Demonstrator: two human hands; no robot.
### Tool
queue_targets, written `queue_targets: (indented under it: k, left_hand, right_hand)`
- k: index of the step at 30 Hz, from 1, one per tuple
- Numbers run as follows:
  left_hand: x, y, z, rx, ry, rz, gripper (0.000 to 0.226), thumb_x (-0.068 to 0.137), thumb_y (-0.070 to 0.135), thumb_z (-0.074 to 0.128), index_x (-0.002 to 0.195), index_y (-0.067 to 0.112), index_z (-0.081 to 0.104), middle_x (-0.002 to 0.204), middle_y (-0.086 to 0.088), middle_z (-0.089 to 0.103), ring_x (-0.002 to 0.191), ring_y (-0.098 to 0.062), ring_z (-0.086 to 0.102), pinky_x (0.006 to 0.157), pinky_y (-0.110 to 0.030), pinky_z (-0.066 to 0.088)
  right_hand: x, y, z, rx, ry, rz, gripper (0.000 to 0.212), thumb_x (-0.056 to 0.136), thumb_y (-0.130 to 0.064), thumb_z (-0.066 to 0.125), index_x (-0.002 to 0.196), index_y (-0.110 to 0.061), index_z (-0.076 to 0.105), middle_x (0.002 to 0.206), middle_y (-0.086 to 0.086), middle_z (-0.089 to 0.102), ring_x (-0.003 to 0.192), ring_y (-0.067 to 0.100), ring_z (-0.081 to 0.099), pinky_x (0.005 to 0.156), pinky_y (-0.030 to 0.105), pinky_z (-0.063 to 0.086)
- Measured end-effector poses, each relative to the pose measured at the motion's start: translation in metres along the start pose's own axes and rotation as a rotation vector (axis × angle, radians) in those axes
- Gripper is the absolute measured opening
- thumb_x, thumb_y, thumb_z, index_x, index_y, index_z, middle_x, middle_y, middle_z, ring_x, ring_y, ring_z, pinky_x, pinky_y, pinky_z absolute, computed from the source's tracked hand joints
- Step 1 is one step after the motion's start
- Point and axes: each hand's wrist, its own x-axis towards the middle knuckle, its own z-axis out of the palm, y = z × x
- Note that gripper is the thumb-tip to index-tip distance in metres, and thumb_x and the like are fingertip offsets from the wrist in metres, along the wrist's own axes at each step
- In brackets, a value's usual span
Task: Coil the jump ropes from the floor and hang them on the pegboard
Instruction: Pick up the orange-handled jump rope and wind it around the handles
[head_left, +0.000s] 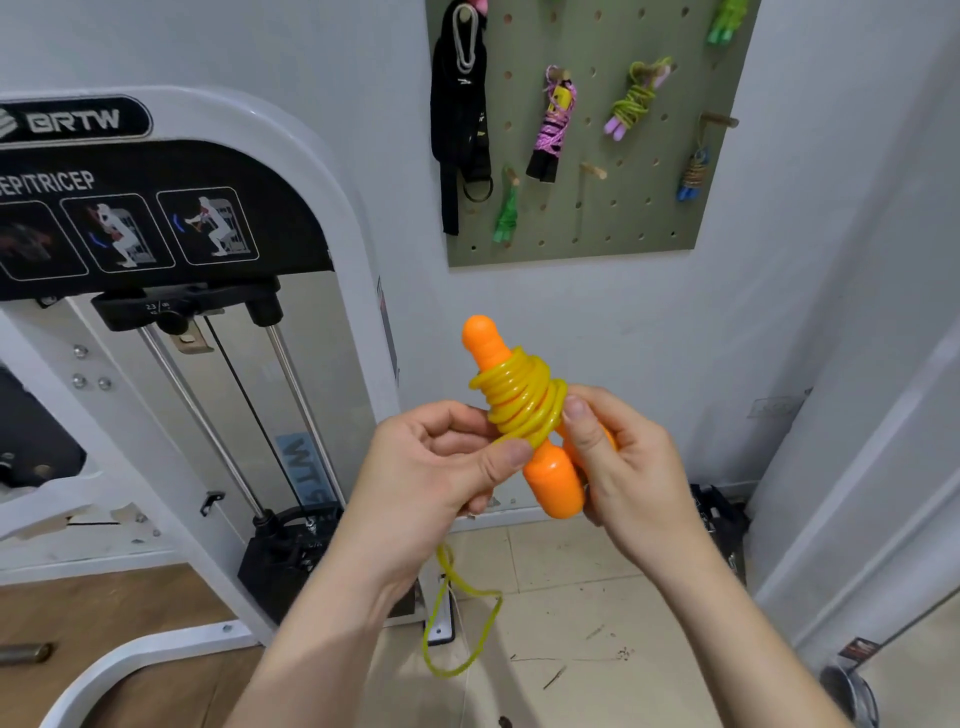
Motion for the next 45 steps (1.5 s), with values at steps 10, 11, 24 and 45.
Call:
queue_targets:
  k: [10,11,24,45]
  left_hand:
    - [0.007,0.001,-0.014,-0.068,-0.237,0.041,0.052,0.039,0.041,0.095,0.073,0.012,0.069,0.066,-0.016,0.067,0.04,-0.01,0.045,0.041,-0.016,0.035]
    - [0.008,0.0,-0.013,-0.081,-0.237,0.041,0.067,0.037,0.046,0.094,0.083,0.006,0.065,0.063,-0.012,0.065,0.041,-0.011,0.046,0.041,-0.016,0.034]
    - [0.003,0.01,0.0,0.125,-0.229,0.13,0.029,0.068,0.021,0.076,0.076,0.001,0.057,0.047,-0.002,0.055,0.036,-0.008,0.046,0.04,-0.013,0.035]
    - [-0.001,0.017,-0.003,0.681,-0.315,-0.057,0.03,0.074,0.031,0.08,0.101,0.027,0.066,0.064,0.001,0.071,0.058,-0.008,0.061,0.063,-0.026,0.05]
  right_hand:
    - [-0.001,-0.016,-0.005,0.401,-0.187,0.269,0.037,0.083,-0.055,0.05,0.076,-0.024,0.069,0.065,0.016,0.042,0.047,0.019,0.035,0.041,0.024,0.024]
    - [-0.003,-0.017,-0.003,0.443,-0.205,0.298,0.039,0.081,-0.06,0.052,0.072,-0.025,0.069,0.065,0.017,0.041,0.047,0.019,0.035,0.042,0.028,0.021]
    - [-0.005,-0.013,-0.006,0.57,-0.689,0.604,0.055,0.101,-0.041,0.023,0.091,0.0,0.058,0.047,0.015,0.048,0.031,0.021,0.047,0.036,0.019,0.034]
    - [0.028,-0.032,0.015,0.003,-0.108,0.017,0.011,0.074,-0.02,0.052,0.067,-0.022,0.06,0.056,-0.003,0.055,0.055,0.011,0.053,0.054,0.027,0.043]
